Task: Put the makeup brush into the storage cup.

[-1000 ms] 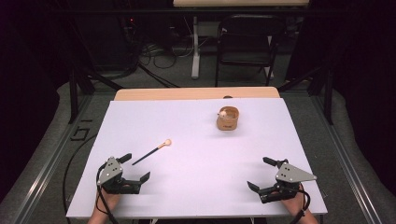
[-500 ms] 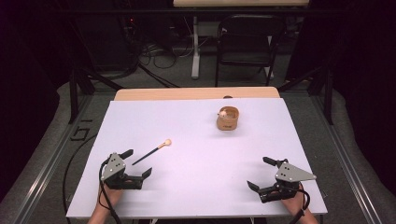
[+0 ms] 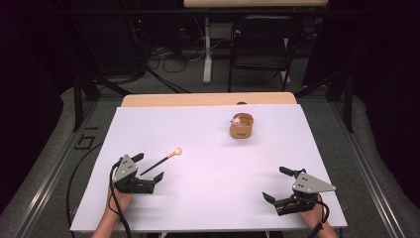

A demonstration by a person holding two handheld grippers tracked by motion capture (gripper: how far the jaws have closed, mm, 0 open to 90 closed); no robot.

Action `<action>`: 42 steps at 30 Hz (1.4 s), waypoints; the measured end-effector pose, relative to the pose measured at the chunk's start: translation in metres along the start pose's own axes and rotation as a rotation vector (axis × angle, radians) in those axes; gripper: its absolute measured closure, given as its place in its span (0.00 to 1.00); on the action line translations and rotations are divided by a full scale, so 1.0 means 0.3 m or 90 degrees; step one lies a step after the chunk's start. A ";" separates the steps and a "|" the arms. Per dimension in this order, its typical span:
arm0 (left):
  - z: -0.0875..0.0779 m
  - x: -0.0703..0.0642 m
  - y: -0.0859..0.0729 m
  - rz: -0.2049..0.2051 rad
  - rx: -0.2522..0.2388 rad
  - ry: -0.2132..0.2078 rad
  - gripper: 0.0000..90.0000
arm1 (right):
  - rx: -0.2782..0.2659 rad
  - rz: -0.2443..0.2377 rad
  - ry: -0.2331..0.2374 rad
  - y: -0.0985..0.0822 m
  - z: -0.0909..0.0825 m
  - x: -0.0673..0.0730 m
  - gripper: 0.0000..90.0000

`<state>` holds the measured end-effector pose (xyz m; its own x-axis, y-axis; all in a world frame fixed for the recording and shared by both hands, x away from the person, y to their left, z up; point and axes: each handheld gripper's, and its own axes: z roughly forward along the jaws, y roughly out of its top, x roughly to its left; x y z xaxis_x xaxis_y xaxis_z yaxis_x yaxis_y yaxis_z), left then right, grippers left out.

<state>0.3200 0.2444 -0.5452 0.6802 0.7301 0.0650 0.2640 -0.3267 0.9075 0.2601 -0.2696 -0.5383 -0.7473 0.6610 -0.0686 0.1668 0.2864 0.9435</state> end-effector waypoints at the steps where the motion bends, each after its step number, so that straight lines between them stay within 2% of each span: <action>1: 0.002 0.002 0.002 0.002 0.004 -0.001 0.00 | 0.000 0.001 0.000 0.000 0.000 0.000 0.00; 4: 0.009 0.008 0.010 -0.002 0.014 -0.003 0.00 | -0.002 0.002 0.001 0.000 -0.001 0.000 0.00; 14: 0.035 0.041 0.042 -0.007 0.020 -0.004 0.00 | -0.007 0.005 0.002 -0.001 -0.002 -0.003 0.00; 18: 0.053 0.054 0.053 -0.005 0.034 -0.013 0.00 | -0.005 0.006 0.002 -0.001 -0.001 -0.004 0.00; 27: 0.076 0.074 0.101 0.003 0.051 -0.011 0.01 | -0.010 0.009 0.006 0.000 -0.004 -0.003 0.00; 30: 0.087 0.084 0.115 -0.001 0.072 -0.016 0.01 | -0.006 0.010 0.006 -0.001 -0.003 -0.004 0.00; 33: 0.098 0.092 0.125 0.000 0.107 -0.019 0.00 | -0.009 0.010 0.013 -0.001 -0.002 -0.004 0.00; 38: 0.108 0.097 0.138 0.004 0.134 -0.033 0.00 | -0.009 0.008 0.022 0.000 0.000 0.000 0.00; 42: 0.121 0.103 0.158 -0.002 0.152 -0.039 0.00 | -0.008 0.009 0.023 -0.001 -0.001 -0.001 0.00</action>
<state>0.3784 0.2297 -0.5153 0.7175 0.6959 0.0302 0.4153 -0.4622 0.7835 0.2601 -0.2701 -0.5383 -0.7680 0.6390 -0.0431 0.1696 0.2678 0.9484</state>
